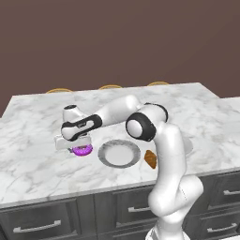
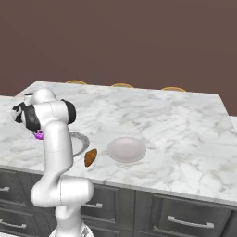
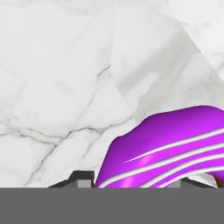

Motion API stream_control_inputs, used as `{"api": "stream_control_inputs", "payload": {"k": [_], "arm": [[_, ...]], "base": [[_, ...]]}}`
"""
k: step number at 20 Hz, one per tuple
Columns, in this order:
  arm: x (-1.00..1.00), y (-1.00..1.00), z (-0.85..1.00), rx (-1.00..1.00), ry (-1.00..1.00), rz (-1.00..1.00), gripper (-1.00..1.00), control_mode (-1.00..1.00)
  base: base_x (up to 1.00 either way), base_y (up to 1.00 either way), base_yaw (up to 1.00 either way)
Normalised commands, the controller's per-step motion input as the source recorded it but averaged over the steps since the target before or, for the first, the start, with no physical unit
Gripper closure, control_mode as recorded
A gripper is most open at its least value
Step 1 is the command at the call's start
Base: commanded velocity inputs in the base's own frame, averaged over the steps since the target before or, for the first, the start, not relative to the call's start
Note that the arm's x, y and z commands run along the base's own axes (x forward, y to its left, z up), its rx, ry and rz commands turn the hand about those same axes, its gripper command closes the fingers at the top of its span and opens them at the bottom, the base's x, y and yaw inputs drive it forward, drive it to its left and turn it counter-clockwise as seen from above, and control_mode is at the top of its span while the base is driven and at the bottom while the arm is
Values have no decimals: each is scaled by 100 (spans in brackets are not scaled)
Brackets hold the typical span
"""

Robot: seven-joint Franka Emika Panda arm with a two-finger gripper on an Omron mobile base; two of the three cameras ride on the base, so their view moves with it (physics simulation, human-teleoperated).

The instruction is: Place the pastries on the plates.

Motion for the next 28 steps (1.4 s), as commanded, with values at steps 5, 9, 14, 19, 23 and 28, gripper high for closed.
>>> {"api": "stream_control_inputs", "payload": {"k": [5, 9, 14, 19, 23, 28], "arm": [[-36, -42, 32, -4, -13, 11, 100, -100], [-33, -36, 89, -8, -2, 11, 100, -100], [-46, -74, 90, -2, 0, 0, 100, -100], [-74, -100, 10, 1, 2, 0, 100, -100], [-31, -96, 0, 2, 6, 0, 100, -100], [0, -84, -1, 5, 2, 0, 100, -100]], "base": [[0, 0, 0], [0, 0, 0], [0, 0, 0], [0, 0, 0], [0, 0, 0], [0, 0, 0]]}}
